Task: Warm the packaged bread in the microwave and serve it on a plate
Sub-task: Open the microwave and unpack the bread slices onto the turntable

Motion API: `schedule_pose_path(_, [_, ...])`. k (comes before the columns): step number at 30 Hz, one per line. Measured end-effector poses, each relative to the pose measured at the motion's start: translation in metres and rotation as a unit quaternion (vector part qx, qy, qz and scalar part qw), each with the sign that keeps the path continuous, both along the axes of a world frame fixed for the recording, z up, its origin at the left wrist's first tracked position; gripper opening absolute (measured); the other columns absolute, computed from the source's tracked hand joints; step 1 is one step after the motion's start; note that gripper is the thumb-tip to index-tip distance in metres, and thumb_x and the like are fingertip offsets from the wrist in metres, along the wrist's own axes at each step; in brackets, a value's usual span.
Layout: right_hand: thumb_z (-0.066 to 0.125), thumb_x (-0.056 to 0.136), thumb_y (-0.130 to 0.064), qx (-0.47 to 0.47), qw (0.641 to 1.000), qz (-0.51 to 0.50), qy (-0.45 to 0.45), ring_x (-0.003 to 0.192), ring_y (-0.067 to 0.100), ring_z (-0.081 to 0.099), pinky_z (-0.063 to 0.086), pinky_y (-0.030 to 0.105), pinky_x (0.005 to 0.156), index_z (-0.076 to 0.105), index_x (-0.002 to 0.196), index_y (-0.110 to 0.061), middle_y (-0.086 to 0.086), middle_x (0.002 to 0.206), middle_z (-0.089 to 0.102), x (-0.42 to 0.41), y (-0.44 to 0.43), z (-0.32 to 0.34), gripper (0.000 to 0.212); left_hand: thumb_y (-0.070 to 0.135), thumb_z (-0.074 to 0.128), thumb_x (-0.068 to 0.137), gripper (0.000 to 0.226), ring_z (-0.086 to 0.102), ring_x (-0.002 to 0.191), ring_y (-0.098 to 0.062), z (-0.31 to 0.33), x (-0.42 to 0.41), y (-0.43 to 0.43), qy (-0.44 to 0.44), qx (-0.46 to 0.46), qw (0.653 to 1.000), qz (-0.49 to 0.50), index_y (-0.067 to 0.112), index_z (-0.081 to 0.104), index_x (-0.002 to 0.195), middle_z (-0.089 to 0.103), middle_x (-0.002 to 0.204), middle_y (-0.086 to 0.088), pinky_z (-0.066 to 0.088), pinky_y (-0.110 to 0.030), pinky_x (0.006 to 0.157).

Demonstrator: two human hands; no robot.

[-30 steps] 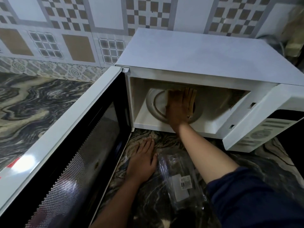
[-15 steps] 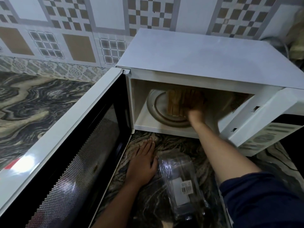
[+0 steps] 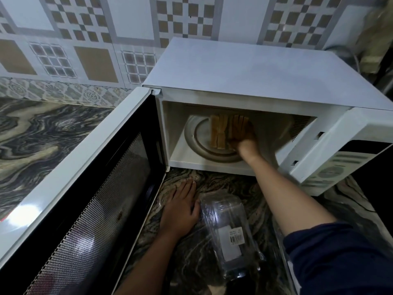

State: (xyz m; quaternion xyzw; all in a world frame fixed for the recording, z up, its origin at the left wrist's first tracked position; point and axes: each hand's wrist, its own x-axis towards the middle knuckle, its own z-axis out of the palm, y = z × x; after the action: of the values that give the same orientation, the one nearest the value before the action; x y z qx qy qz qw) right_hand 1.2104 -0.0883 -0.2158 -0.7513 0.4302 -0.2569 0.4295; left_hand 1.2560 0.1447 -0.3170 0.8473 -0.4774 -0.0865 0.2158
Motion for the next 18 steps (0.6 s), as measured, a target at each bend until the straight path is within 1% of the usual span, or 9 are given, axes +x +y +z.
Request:
schedule_pose_path(3, [0.062, 0.087, -0.012, 0.02, 1.0, 0.001, 0.02, 0.122, 0.029, 0.049, 0.037, 0.027, 0.094, 0.031, 0.14, -0.014, 0.012, 0.133, 0.051, -0.009, 0.006, 0.003, 0.061, 0.053, 0.008, 0.083, 0.073, 0.002, 0.143, -0.002, 0.001, -0.001, 0.0, -0.016, 0.002, 1.0, 0.002, 0.022, 0.015, 0.15, 0.012, 0.158, 0.006, -0.005, -0.022, 0.114])
schedule_pose_path(5, [0.058, 0.09, -0.017, 0.031, 0.997, 0.002, 0.067, 0.119, 0.032, 0.051, 0.04, 0.032, 0.095, 0.03, 0.14, -0.01, 0.015, 0.132, 0.052, -0.018, 0.014, 0.002, 0.059, 0.053, 0.004, 0.081, 0.076, 0.005, 0.145, -0.006, 0.002, -0.002, 0.001, -0.026, 0.01, 1.0, 0.003, 0.022, 0.015, 0.15, 0.012, 0.158, 0.006, -0.005, -0.022, 0.113])
schedule_pose_path(7, [0.056, 0.091, -0.022, 0.036, 0.993, 0.012, 0.11, 0.122, 0.033, 0.048, 0.039, 0.033, 0.095, 0.033, 0.138, -0.007, 0.016, 0.136, 0.048, -0.029, 0.024, 0.001, 0.055, 0.054, 0.002, 0.08, 0.079, 0.005, 0.146, -0.008, 0.004, -0.003, 0.001, -0.028, 0.019, 0.999, 0.001, 0.021, 0.014, 0.15, 0.011, 0.158, 0.005, -0.003, -0.023, 0.114])
schedule_pose_path(8, [0.056, 0.091, -0.023, 0.037, 0.993, 0.019, 0.114, 0.124, 0.032, 0.046, 0.038, 0.035, 0.097, 0.033, 0.138, -0.009, 0.015, 0.137, 0.046, -0.036, 0.03, 0.003, 0.054, 0.054, 0.003, 0.08, 0.078, 0.005, 0.146, -0.009, 0.004, -0.003, 0.001, -0.026, 0.023, 0.999, -0.001, 0.02, 0.015, 0.15, 0.012, 0.158, 0.004, -0.002, -0.024, 0.114])
schedule_pose_path(10, [0.057, 0.09, -0.025, 0.037, 0.994, 0.041, 0.096, 0.126, 0.029, 0.045, 0.037, 0.034, 0.098, 0.032, 0.139, -0.014, 0.01, 0.14, 0.045, -0.048, 0.039, 0.006, 0.056, 0.052, 0.008, 0.083, 0.075, 0.007, 0.146, -0.011, 0.004, -0.001, 0.001, -0.009, 0.026, 1.0, 0.001, 0.018, 0.017, 0.149, 0.013, 0.158, 0.002, 0.0, -0.027, 0.116])
schedule_pose_path(13, [0.06, 0.089, -0.027, 0.06, 0.995, 0.054, 0.065, 0.125, 0.023, 0.046, 0.038, 0.029, 0.095, 0.034, 0.139, -0.015, 0.006, 0.139, 0.047, -0.075, 0.058, 0.013, 0.058, 0.055, 0.01, 0.085, 0.075, 0.014, 0.146, -0.014, 0.007, -0.006, 0.007, 0.01, 0.011, 1.0, 0.011, 0.015, 0.026, 0.147, 0.019, 0.157, -0.001, 0.006, -0.031, 0.119])
schedule_pose_path(14, [0.06, 0.089, -0.028, 0.073, 0.994, 0.055, 0.057, 0.124, 0.021, 0.047, 0.038, 0.027, 0.093, 0.037, 0.137, -0.014, 0.006, 0.138, 0.048, -0.084, 0.065, 0.015, 0.055, 0.053, 0.016, 0.09, 0.069, 0.015, 0.145, -0.014, 0.007, -0.011, 0.011, 0.006, 0.01, 1.0, 0.016, 0.014, 0.027, 0.146, 0.02, 0.156, -0.001, 0.007, -0.032, 0.12])
schedule_pose_path(16, [0.058, 0.091, -0.031, 0.092, 0.992, 0.063, 0.051, 0.122, 0.02, 0.048, 0.038, 0.026, 0.091, 0.04, 0.133, -0.014, 0.006, 0.135, 0.05, -0.102, 0.081, 0.016, 0.049, 0.04, 0.027, 0.1, 0.054, 0.013, 0.146, -0.015, 0.007, -0.022, 0.023, 0.003, 0.021, 0.999, 0.033, 0.014, 0.027, 0.147, 0.018, 0.157, -0.001, 0.005, -0.03, 0.118])
schedule_pose_path(18, [0.056, 0.091, -0.034, 0.107, 0.989, 0.076, 0.064, 0.121, 0.021, 0.049, 0.038, 0.027, 0.09, 0.042, 0.132, -0.014, 0.005, 0.133, 0.051, -0.119, 0.098, 0.014, 0.048, 0.036, 0.026, 0.101, 0.05, 0.009, 0.146, -0.013, 0.008, -0.037, 0.036, 0.019, 0.025, 0.998, 0.058, 0.017, 0.024, 0.148, 0.015, 0.158, 0.001, 0.005, -0.029, 0.117])
